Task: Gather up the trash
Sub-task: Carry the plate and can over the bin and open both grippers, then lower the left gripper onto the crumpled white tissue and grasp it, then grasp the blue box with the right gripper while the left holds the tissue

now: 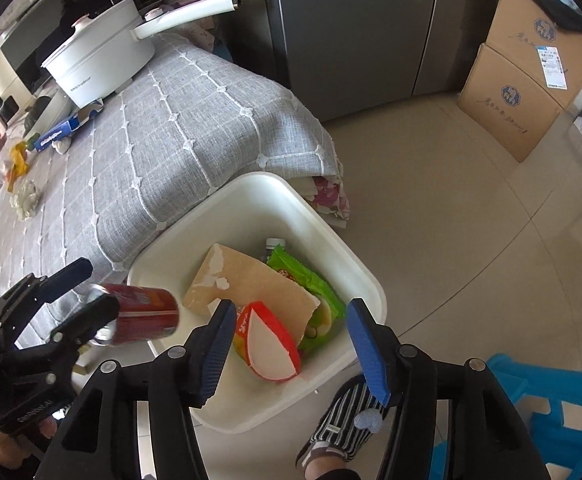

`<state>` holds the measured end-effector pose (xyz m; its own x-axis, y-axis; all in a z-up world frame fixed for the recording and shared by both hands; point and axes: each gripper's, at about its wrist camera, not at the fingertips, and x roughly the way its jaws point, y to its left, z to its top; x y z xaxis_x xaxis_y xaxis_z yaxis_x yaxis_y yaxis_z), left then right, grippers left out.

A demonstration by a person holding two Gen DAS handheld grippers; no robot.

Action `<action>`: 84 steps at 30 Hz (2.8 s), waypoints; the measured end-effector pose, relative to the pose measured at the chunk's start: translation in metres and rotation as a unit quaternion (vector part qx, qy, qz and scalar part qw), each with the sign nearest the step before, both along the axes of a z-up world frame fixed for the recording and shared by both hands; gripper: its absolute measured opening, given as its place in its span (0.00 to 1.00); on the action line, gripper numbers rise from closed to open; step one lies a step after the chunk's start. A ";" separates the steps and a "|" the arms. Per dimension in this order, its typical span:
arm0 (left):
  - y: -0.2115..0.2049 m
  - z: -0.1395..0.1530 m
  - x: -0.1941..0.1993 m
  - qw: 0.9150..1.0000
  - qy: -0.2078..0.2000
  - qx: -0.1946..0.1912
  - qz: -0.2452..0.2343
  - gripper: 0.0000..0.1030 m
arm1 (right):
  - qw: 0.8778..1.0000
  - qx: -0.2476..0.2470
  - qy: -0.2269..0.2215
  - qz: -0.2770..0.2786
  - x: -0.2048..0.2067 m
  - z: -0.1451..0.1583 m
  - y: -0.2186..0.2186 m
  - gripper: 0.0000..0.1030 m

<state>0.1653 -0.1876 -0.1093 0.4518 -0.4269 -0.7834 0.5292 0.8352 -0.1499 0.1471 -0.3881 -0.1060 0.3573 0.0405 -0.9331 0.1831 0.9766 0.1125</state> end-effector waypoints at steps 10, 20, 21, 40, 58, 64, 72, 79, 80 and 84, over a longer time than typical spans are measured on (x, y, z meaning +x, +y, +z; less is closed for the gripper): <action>0.021 0.001 0.002 0.999 -0.006 0.028 0.036 0.96 | 1.000 0.002 -0.006 -0.005 0.000 0.004 -0.003 0.65; 0.057 0.009 0.001 0.995 -0.024 0.047 0.079 0.99 | 1.000 -0.004 -0.016 0.005 0.010 0.014 0.019 0.71; 0.062 0.010 0.002 0.995 -0.025 0.049 0.087 0.99 | 1.000 -0.006 -0.017 0.006 0.011 0.015 0.022 0.72; 0.207 0.018 0.058 0.947 -0.074 0.081 0.300 0.99 | 0.997 -0.035 -0.027 0.069 0.057 0.017 0.107 0.82; 0.271 -0.012 0.152 0.959 -0.052 0.051 0.273 0.64 | 0.959 -0.117 -0.142 0.214 0.198 -0.005 0.242 0.82; 0.276 -0.011 0.154 0.969 -0.074 0.048 0.230 0.16 | 0.931 -0.162 -0.190 0.265 0.241 -0.020 0.293 0.82; 0.300 -0.006 0.147 0.969 -0.084 0.022 0.232 0.13 | 0.874 -0.245 -0.237 0.347 0.273 -0.039 0.350 0.71; 0.316 -0.014 0.150 0.966 -0.062 0.012 0.252 0.13 | 0.838 -0.307 -0.237 0.385 0.294 -0.053 0.383 0.38; 0.317 -0.014 0.150 0.966 -0.061 0.012 0.253 0.13 | 0.836 -0.314 -0.236 0.382 0.295 -0.054 0.384 0.37; 0.315 -0.005 0.144 0.966 -0.065 0.011 0.252 0.12 | 0.840 -0.306 -0.246 0.374 0.289 -0.043 0.377 0.29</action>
